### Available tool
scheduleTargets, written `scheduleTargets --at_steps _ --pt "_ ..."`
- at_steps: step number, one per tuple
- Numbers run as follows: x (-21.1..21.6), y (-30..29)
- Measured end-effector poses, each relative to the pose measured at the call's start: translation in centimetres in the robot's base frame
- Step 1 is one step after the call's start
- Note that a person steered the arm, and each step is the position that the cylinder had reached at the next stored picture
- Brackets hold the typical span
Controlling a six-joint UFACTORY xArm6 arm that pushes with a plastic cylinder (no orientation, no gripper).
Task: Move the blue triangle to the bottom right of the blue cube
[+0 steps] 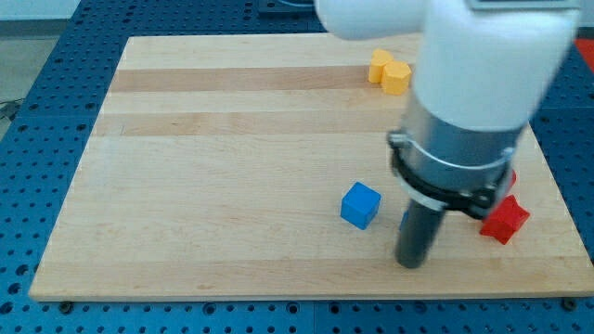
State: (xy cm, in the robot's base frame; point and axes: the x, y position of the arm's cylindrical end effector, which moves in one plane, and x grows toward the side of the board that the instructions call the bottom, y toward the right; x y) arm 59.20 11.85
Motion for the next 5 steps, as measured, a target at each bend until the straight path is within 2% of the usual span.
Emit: scheduleTargets --at_steps 1,2,5 --pt "0.6 2.3" --pt "-3.2 3.3" --pt "-3.5 -0.9"
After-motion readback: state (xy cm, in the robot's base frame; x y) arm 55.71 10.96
